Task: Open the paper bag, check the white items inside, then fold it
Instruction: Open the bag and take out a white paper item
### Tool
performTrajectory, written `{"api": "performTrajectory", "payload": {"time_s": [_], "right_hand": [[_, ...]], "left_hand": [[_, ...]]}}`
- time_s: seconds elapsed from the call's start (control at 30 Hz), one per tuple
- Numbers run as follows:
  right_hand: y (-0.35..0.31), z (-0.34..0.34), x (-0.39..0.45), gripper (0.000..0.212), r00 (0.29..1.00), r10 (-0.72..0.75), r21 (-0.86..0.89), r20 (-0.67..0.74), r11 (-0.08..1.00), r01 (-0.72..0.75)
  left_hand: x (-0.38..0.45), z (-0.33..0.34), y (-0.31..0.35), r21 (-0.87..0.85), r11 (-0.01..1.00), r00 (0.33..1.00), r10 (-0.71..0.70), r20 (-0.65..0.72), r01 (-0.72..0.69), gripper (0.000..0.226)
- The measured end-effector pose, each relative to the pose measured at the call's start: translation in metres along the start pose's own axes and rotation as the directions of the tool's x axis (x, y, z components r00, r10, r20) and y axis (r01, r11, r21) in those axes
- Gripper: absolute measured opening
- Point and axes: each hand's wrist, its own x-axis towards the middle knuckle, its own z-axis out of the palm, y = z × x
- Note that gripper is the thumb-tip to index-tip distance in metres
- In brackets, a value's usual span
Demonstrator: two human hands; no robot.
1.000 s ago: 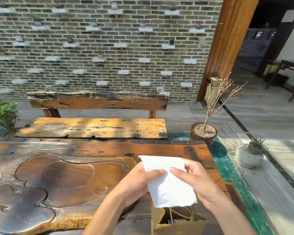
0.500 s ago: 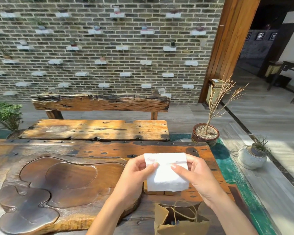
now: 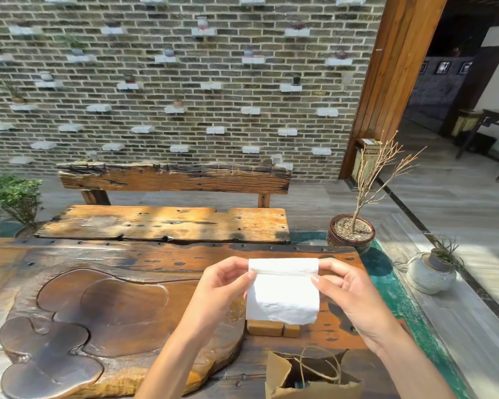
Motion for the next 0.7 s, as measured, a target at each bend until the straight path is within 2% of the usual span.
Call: {"api": "performTrajectory", "payload": {"time_s": [0.1, 0.3, 0.43, 0.6, 0.7], "right_hand": [[-0.001, 0.0, 0.001, 0.027, 0.999, -0.043, -0.002, 0.001, 0.999, 0.043], [-0.009, 0.005, 0.0, 0.051, 0.986, -0.168, -0.126, -0.026, 0.979, 0.163], [-0.005, 0.006, 0.005, 0.064, 0.978, -0.199, -0.099, -0.06, 0.976, 0.193], [-0.003, 0.003, 0.007, 0.056, 0.968, -0.228, -0.142, -0.102, 0.967, 0.212], [-0.004, 0.002, 0.01, 0.04, 0.966, -0.223, -0.048, -0.132, 0.975, 0.219]], "left_hand": [[0.0, 0.0, 0.001, 0.006, 1.0, 0.999, 0.03, -0.018, -0.03, 0.02], [0.003, 0.0, 0.005, -0.001, 0.996, 0.995, 0.09, -0.051, -0.09, 0.026], [0.008, -0.001, 0.003, 0.051, 0.993, 0.991, 0.106, -0.08, -0.102, 0.039], [0.01, 0.002, 0.004, 0.048, 0.991, 0.988, 0.131, -0.077, -0.128, 0.05], [0.013, 0.003, 0.005, 0.025, 0.99, 0.986, 0.143, -0.09, -0.141, 0.053]]}}
